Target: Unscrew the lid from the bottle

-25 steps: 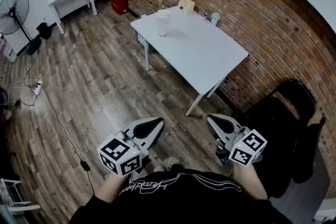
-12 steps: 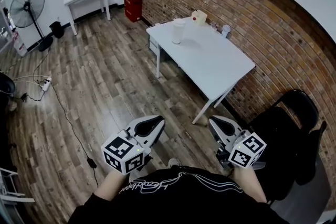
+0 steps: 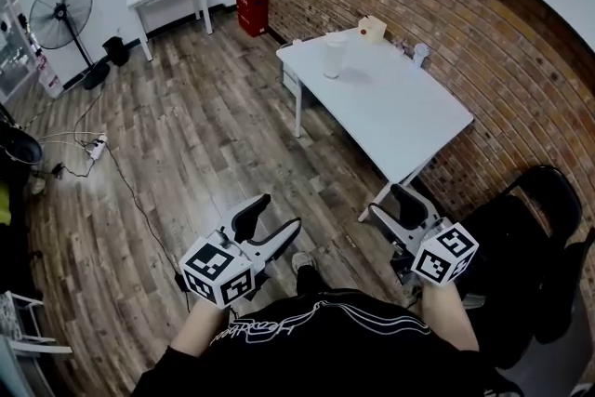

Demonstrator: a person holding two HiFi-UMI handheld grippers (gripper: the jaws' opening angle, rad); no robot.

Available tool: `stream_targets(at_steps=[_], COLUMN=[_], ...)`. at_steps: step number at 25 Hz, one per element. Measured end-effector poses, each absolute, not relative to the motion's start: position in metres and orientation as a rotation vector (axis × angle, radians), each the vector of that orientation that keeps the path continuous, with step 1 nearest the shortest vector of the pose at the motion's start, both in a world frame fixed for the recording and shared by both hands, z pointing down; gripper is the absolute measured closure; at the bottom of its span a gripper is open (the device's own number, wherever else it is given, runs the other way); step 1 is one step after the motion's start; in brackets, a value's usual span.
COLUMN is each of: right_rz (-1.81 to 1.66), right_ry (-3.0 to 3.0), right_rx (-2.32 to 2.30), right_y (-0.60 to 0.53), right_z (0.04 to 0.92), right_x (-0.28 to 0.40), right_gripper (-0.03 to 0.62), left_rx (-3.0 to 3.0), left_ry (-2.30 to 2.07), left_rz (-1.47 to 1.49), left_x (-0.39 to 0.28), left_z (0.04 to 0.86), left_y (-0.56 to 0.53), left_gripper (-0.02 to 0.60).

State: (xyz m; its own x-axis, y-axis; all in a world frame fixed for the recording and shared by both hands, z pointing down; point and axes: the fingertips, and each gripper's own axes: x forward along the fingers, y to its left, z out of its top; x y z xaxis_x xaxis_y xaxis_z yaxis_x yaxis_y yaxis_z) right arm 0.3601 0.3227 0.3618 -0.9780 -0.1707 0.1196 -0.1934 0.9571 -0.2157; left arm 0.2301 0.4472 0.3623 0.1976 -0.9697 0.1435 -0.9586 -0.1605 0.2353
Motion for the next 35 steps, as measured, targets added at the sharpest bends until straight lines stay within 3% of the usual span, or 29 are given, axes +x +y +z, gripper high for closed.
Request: stream_targets(at_steps=[4,22,35], right_rz=[0.277,0.443,0.373], right_ry=[-2.988,-2.898,-2.883], right_rx=[0.233,0.423,0.542], right_y=[0.296,0.047,-0.022], right_z=[0.367,0.42,0.413], right_x=[0.331,0.194,0.126], right_gripper=[0.273,0.224,0.203], left_rx=[2.193,2.201,2.319], left_ry=[-1.824,-1.607,-1.491], left_rz=[-0.035,0.121,0.171], left_x=[0.206,0.072,0.005], left_z=[0.368,0.426,0.437], left_y=[0.417,0.172,0.075], left_gripper=[0.25,0.221,0.209])
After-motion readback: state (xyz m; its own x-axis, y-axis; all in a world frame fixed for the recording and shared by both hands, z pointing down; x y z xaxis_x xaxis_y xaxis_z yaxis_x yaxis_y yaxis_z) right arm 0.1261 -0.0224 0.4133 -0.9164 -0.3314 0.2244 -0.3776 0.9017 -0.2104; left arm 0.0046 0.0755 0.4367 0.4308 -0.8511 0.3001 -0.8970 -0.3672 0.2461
